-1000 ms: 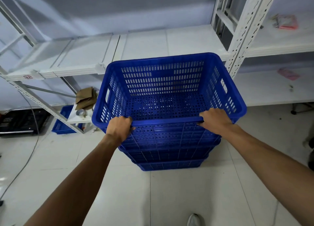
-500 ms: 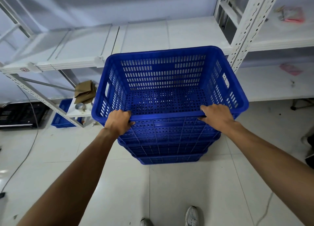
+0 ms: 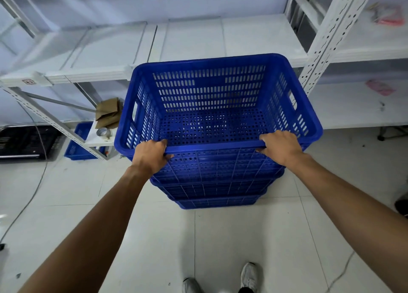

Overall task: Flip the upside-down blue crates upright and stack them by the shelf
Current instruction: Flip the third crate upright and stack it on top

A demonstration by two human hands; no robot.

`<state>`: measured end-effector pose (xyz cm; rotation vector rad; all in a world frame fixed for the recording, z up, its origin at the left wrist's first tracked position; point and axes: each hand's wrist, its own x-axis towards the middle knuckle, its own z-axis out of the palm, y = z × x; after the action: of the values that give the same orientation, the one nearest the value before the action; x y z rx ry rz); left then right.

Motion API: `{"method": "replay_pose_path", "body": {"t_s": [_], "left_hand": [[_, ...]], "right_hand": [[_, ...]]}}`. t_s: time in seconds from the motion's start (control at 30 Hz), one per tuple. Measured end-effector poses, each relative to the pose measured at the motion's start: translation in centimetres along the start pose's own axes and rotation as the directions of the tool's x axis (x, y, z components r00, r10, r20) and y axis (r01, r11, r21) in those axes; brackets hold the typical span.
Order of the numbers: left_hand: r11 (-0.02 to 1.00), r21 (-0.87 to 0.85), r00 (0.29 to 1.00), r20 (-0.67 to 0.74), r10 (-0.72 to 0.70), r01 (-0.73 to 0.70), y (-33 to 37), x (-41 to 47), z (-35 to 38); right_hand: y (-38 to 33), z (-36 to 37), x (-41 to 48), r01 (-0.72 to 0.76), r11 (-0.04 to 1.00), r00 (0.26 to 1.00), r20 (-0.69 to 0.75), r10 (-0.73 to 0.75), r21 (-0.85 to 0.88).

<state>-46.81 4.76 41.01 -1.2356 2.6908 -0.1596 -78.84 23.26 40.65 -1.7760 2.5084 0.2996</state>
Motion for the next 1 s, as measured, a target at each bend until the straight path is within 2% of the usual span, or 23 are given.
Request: {"method": "replay_pose_path", "body": {"t_s": [0.13, 0.3, 0.37, 0.5, 0.77, 1.0], "left_hand": [[0.995, -0.069, 0.998, 0.011, -0.067, 0.068, -1.5, 0.3, 0.2], [0.977, -0.121, 0.968, -0.159, -0.194, 0.176, 0.4, -0.7, 1.9], [0.984, -0.118, 0.968, -0.201, -0.153, 0.131, 0.6, -1.3, 2.4], [0.996, -0.092, 0.985, -0.175, -0.01, -0.006, -1.0, -1.1, 2.3], [0.986, -0.164, 0.999, -0.041, 0.007, -0.014, -1.9, 0.1, 0.9], [0.985, -0.172, 0.997, -0.076, 0.014, -0.027, -1.5, -0.8, 0.9]], "right_hand": [[-1.8, -0.1, 0.1, -0.012, 1.0, 1.0, -0.011, 0.012, -0.013], [-2.4, -0.6, 0.6, -0.049, 0.999, 0.998, 0.046, 0.05, -0.022], [-2.4, -0.7, 0.8, -0.05, 0.998, 0.998, 0.046, 0.052, -0.042], [-2.6, -1.0, 0.7, -0.055, 0.996, 0.996, 0.066, 0.059, -0.066], [-3.0, -1.2, 0.8, -0.07, 0.996, 0.995, 0.061, 0.073, -0.05], [-2.7, -0.6, 1.3, -0.08, 0.997, 0.995, 0.052, 0.08, -0.002]]}}
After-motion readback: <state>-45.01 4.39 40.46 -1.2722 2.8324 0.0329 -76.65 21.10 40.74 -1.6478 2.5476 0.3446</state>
